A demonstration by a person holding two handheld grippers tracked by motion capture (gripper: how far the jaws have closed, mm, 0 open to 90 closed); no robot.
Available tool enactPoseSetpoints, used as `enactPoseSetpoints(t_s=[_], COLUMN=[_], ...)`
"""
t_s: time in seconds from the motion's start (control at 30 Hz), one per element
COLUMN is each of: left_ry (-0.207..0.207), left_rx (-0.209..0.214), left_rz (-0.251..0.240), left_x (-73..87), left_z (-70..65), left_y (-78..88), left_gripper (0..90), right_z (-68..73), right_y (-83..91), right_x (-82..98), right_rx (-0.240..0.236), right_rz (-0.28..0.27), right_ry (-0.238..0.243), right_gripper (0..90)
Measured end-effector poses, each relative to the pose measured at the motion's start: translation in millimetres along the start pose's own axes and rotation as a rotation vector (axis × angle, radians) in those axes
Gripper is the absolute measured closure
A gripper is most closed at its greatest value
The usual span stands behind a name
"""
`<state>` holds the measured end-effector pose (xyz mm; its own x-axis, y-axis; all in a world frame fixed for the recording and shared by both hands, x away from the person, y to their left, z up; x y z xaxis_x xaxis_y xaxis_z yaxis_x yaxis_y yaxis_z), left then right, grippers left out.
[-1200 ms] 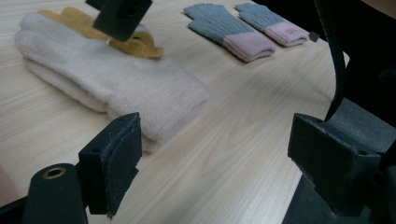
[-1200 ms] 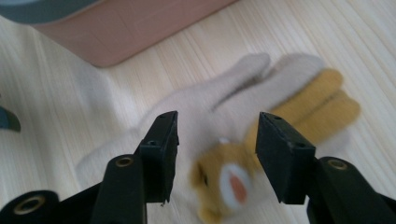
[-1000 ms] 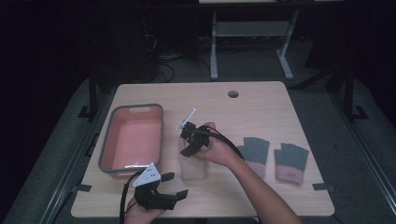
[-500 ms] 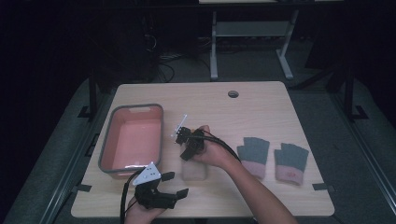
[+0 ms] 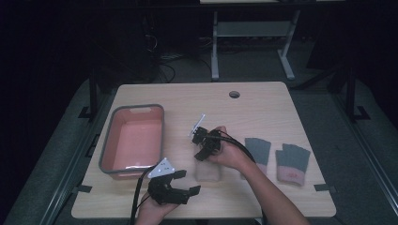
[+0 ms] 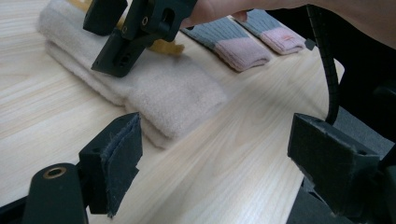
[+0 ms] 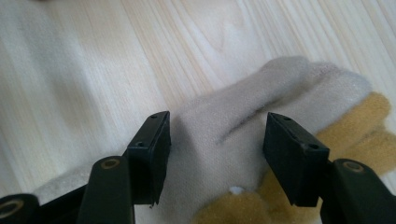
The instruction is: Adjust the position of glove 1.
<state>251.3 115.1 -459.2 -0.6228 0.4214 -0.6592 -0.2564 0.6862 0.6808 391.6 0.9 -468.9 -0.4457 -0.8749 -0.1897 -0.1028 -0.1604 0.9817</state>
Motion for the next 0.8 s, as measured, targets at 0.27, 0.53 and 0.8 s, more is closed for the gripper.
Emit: enactPoseSetpoints(t_s=[0.27,0.53,0.8], left_ry=[0.055,0.104,0.162], left_rx=[0.016,0.008,-0.017], left_rz=[0.030,0.066,0.094], left_x=[-10.5,-19.9,-25.2], left_z=[2.9,8.8,18.1], left_y=[-17.6,-31.6,-40.9], left_gripper=[17.7,17.9,21.6], right_z=[-6.1,-11.8,-11.4], right_y=[27.2,35.5,28.1], right_x=[18.9,47.2,72.9], right_rx=[-0.089,-0.144,-0.171], right_rz=[-0.153,-0.198,-0.213], right_ry=[-0.134,-0.237,-0.331], right_gripper=[37.6,36.9,35.5])
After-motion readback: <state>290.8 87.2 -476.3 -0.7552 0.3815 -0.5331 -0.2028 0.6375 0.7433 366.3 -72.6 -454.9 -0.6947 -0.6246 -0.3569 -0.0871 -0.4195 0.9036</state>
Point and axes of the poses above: each handheld gripper's, and its own axes: y roughly backward along the jaws, x roughly out of its underside, z roughly to its left, the point moved 5 cm from there along -y, roughly forward along the jaws, and after that the axes turned 13 degrees about z, right-handed, at the moved point
